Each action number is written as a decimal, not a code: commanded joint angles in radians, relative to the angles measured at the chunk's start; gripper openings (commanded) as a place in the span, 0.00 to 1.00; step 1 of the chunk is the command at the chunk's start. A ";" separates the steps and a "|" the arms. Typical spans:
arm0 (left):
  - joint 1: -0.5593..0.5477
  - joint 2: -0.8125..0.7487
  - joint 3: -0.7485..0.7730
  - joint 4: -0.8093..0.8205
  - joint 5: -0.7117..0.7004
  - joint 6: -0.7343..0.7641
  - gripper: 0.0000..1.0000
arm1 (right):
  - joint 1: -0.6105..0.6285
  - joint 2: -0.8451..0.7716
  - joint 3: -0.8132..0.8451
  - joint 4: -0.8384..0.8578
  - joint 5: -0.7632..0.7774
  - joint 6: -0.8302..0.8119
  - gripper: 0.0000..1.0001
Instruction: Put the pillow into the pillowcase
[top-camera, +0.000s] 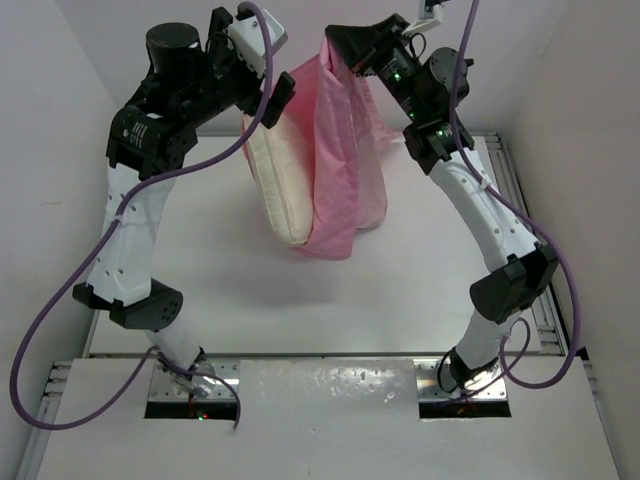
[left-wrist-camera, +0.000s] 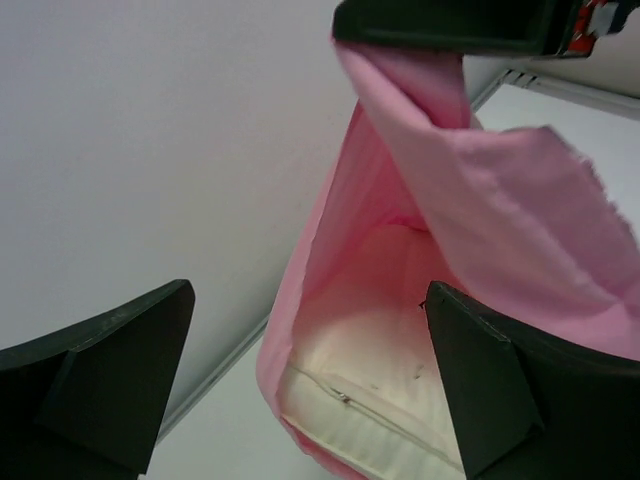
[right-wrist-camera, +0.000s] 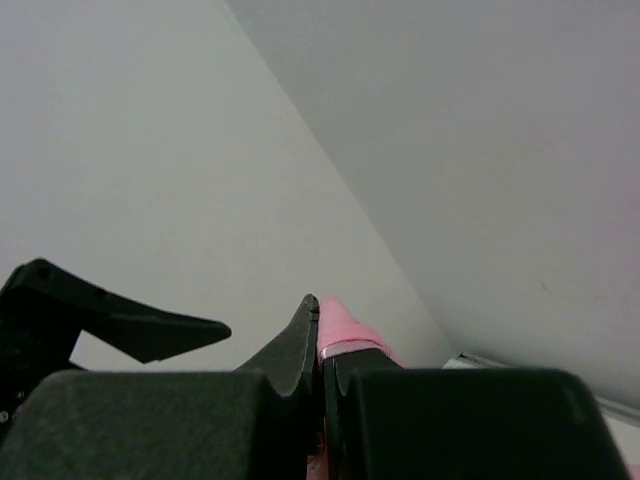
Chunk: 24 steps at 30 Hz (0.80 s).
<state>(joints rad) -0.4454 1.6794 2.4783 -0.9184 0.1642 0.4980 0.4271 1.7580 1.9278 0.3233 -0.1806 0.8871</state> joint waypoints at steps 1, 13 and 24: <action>-0.001 0.023 0.033 0.049 0.096 -0.021 1.00 | -0.002 -0.002 0.069 0.092 -0.084 -0.031 0.00; 0.020 0.149 -0.071 0.233 0.397 -0.191 1.00 | 0.047 -0.051 -0.023 -0.010 -0.145 -0.138 0.00; -0.007 0.183 -0.180 0.319 0.371 -0.253 0.03 | 0.055 -0.055 -0.035 -0.041 -0.171 -0.114 0.00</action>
<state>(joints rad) -0.4294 1.8889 2.3241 -0.6659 0.4763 0.2691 0.4679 1.7714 1.8736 0.1616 -0.3454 0.7734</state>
